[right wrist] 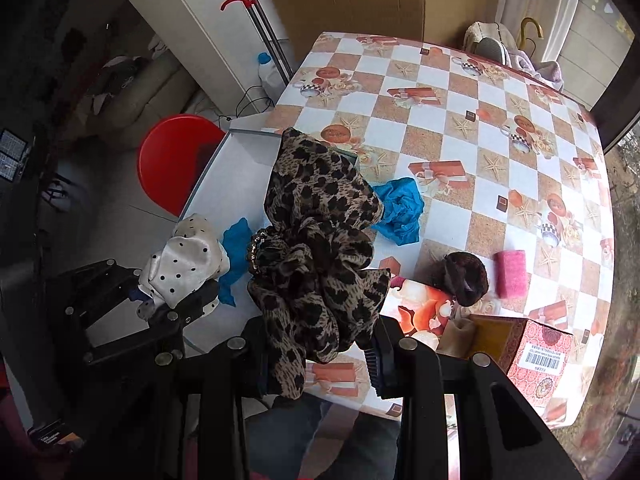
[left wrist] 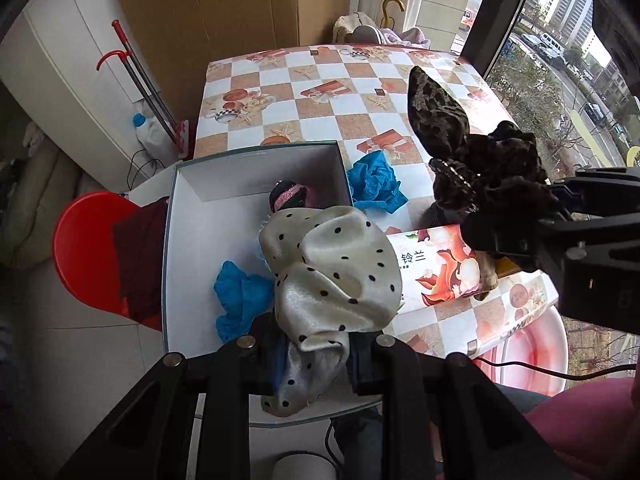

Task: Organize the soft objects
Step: 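Carry the leopard scrunchie with the right tool while the left carries the polka-dot scrunchie over the box, then lower both scrunchies into the white box and open both tools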

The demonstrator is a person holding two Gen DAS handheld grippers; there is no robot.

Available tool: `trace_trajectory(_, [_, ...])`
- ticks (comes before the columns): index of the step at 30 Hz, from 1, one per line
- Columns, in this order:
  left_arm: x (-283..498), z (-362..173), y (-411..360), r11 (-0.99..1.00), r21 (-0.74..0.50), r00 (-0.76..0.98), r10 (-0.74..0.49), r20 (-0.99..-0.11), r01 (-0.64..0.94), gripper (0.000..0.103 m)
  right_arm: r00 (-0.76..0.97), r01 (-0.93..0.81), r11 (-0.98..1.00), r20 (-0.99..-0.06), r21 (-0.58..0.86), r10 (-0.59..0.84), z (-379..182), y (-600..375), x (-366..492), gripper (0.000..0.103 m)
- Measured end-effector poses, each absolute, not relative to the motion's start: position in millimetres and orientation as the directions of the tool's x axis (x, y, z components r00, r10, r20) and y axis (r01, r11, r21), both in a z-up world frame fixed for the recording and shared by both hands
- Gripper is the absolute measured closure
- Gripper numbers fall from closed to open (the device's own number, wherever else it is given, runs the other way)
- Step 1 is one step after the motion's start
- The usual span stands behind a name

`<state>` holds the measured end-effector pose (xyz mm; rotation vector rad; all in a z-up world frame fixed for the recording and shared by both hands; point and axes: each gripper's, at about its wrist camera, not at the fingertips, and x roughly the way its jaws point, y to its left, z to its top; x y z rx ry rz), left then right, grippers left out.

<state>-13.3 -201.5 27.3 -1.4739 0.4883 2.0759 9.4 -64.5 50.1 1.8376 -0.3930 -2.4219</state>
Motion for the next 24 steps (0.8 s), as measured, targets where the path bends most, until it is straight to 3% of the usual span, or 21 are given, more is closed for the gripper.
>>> trace_trajectory(24, [-14.8,25.2,-219.2,-0.811,-0.027,-0.256,0.216,-0.942,-0.585,0.077,-0.265,-0.058,-0.971,-0.941,0.234,-0.211,49.3,-85.6,4.1,0.066])
